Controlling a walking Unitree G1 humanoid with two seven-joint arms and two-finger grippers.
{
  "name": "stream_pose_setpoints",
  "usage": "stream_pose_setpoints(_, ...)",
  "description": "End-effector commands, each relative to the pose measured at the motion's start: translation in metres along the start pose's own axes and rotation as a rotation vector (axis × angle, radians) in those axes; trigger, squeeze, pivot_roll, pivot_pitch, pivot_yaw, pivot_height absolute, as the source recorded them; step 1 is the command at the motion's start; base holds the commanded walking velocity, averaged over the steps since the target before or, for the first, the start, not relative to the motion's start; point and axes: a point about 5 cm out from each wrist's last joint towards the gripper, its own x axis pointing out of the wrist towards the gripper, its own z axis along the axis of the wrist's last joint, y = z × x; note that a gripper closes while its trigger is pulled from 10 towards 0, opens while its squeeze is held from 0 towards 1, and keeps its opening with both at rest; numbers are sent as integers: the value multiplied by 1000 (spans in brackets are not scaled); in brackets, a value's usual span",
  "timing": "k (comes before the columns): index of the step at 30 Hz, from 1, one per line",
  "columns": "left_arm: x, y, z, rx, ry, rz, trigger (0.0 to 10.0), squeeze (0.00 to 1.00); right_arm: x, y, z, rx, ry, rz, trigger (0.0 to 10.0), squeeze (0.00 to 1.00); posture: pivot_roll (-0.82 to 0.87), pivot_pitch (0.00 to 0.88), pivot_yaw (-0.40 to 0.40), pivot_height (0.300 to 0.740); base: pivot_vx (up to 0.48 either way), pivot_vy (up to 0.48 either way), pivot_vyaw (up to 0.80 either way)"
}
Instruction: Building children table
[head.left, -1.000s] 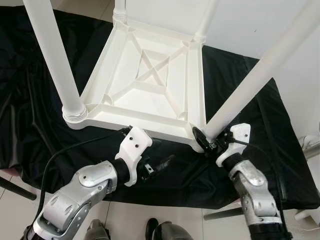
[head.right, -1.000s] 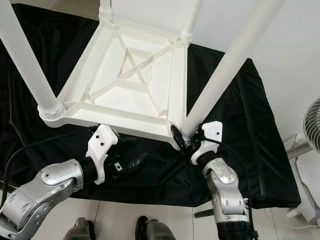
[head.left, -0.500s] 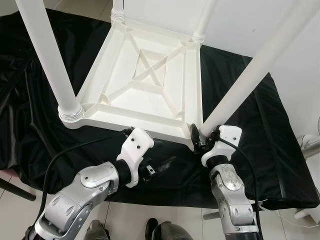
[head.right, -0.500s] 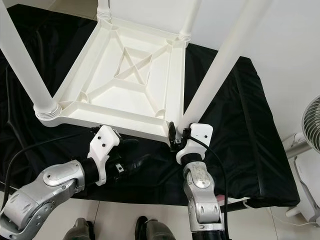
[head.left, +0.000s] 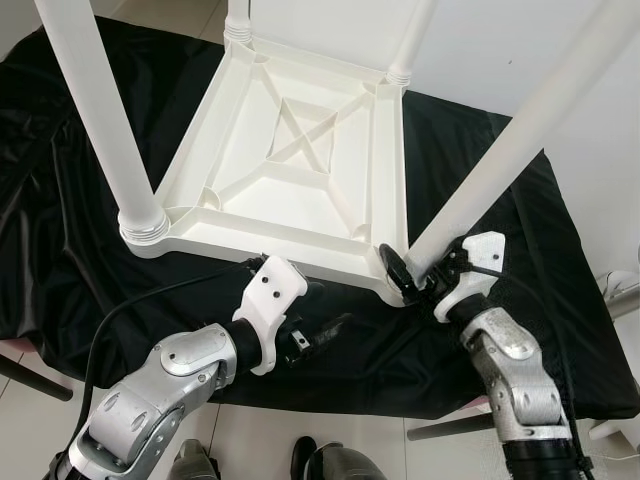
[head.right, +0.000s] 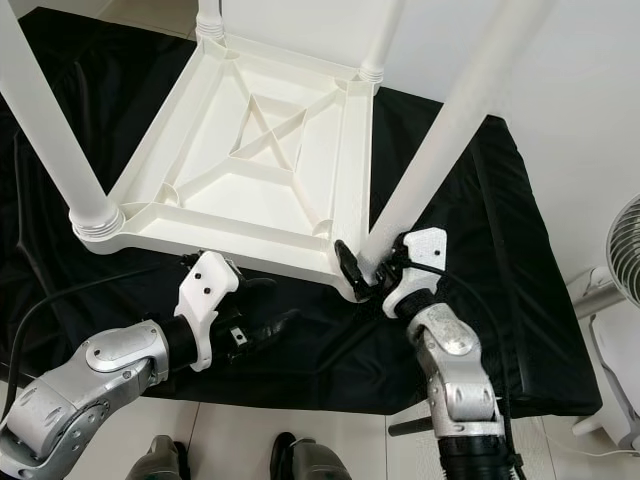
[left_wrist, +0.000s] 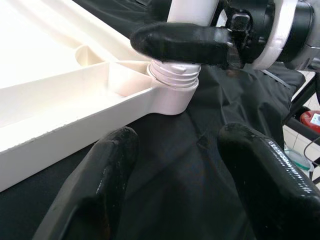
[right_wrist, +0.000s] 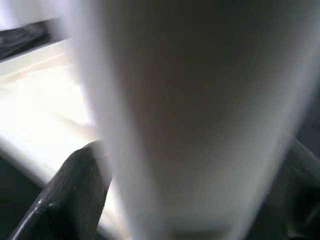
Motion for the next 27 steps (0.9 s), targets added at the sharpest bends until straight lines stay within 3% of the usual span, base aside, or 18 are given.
stream_pose_setpoints(1,0,-3,1,9,-1,-31,10000,0,-2,-5,-1,2,8,93,10000,1000,124,178,-159,740,0,0,0)
stream_pose_setpoints(6,0,-2,1,10,-1,-26,10000,0,1,-9,-4,-23,27,189,10000,1000,125,181,-150,740,0,0,0)
stream_pose_setpoints(7,0,-2,2,10,-2,-25,10000,0,3,-12,-8,-27,46,199,10000,0,126,183,-150,740,0,0,0)
stream_pose_setpoints(11,0,-1,2,12,-2,-23,10000,0,6,-18,-11,-30,60,217,10000,0,129,185,-149,740,0,0,0)
stream_pose_setpoints(12,-1,0,3,13,-2,-19,10000,0,6,-21,-13,-38,60,229,4980,0,131,186,-148,740,0,0,0)
stream_pose_setpoints(13,-1,0,3,13,-2,-19,10000,0,6,-21,-13,-38,60,229,4980,0,131,186,-148,740,0,0,0)
stream_pose_setpoints(14,-1,1,3,14,-2,-16,10000,0,6,-23,-16,-42,65,237,0,0,132,187,-148,740,0,0,0)
stream_pose_setpoints(27,-1,0,3,13,0,-23,10000,0,-1,-14,-20,8,39,184,0,0,133,188,-146,740,0,0,0)
